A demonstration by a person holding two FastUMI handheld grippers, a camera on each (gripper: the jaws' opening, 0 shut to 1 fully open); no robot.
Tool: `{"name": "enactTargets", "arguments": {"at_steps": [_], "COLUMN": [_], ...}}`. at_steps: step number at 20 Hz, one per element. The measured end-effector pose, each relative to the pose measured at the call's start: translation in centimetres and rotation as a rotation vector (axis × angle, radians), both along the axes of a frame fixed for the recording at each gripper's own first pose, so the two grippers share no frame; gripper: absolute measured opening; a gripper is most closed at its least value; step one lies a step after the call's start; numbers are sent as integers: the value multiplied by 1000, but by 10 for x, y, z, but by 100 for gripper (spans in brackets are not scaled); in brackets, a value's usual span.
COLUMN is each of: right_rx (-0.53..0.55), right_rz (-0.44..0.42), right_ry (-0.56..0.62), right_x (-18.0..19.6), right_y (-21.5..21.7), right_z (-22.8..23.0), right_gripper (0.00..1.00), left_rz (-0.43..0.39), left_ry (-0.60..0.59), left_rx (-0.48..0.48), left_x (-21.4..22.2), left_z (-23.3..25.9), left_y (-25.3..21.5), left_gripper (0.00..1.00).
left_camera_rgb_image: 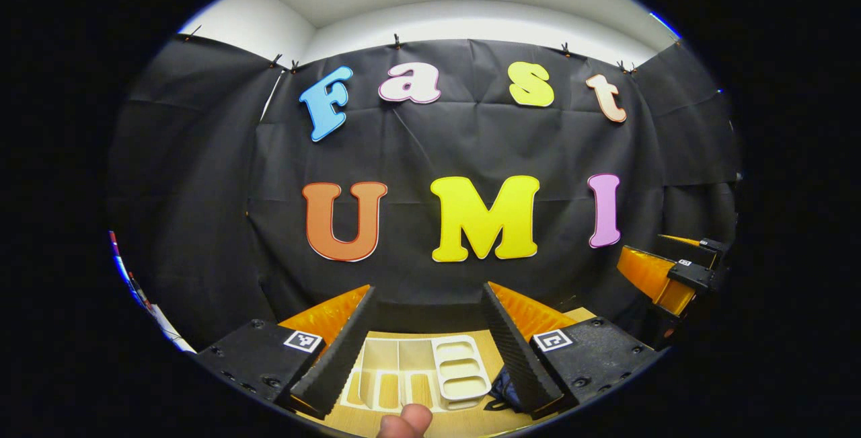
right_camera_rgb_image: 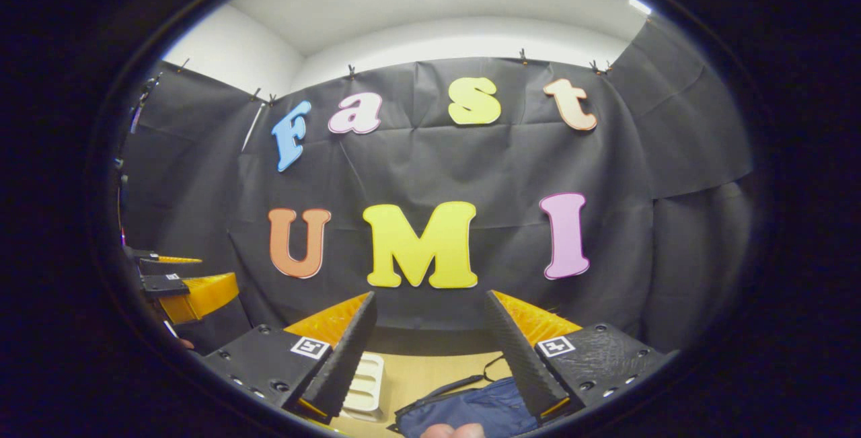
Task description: Open the schoolbag, grab two books from the bookshelf and put them into the schoolbag.
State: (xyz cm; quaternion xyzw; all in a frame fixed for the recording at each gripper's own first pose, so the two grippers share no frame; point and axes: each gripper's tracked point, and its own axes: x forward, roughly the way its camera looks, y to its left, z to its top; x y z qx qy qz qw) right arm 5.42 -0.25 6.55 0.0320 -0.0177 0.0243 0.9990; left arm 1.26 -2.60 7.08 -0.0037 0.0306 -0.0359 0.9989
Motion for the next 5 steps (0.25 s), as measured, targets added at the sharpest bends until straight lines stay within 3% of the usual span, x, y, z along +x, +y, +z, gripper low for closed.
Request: {"name": "enactTargets", "arguments": {"at_steps": [5], "right_rx": [-11], "right_rz": [-12], "right_ry": [20], "right_x": [2], "right_y": [-8], "right_z": [-4], "right_gripper": [96], "left_rz": [21], "left_ry": [2], "left_rx": [7], "left_x": [3], "left_z": [1], "left_y": [-4], "left_gripper": [98]}}
